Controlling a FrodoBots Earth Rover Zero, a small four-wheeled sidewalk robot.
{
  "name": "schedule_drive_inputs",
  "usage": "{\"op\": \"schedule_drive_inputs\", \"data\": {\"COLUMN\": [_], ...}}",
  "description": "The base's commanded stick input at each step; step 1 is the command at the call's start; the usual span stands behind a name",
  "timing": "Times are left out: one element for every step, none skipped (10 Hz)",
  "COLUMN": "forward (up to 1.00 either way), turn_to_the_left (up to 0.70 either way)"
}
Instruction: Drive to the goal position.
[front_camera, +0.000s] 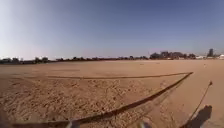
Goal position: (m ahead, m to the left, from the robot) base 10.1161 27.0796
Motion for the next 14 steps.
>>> {"op": "schedule_drive_inputs", "data": {"forward": [0.7,0.7,0.7,0.7,0.7,0.7,0.7,0.7,0.7,0.7,0.7,0.7,0.7,0.7], "turn_to_the_left": [0.0,0.0,0.0,0.0,0.0,0.0,0.0,0.0,0.0,0.0,0.0,0.04,0.16,0.33]}}
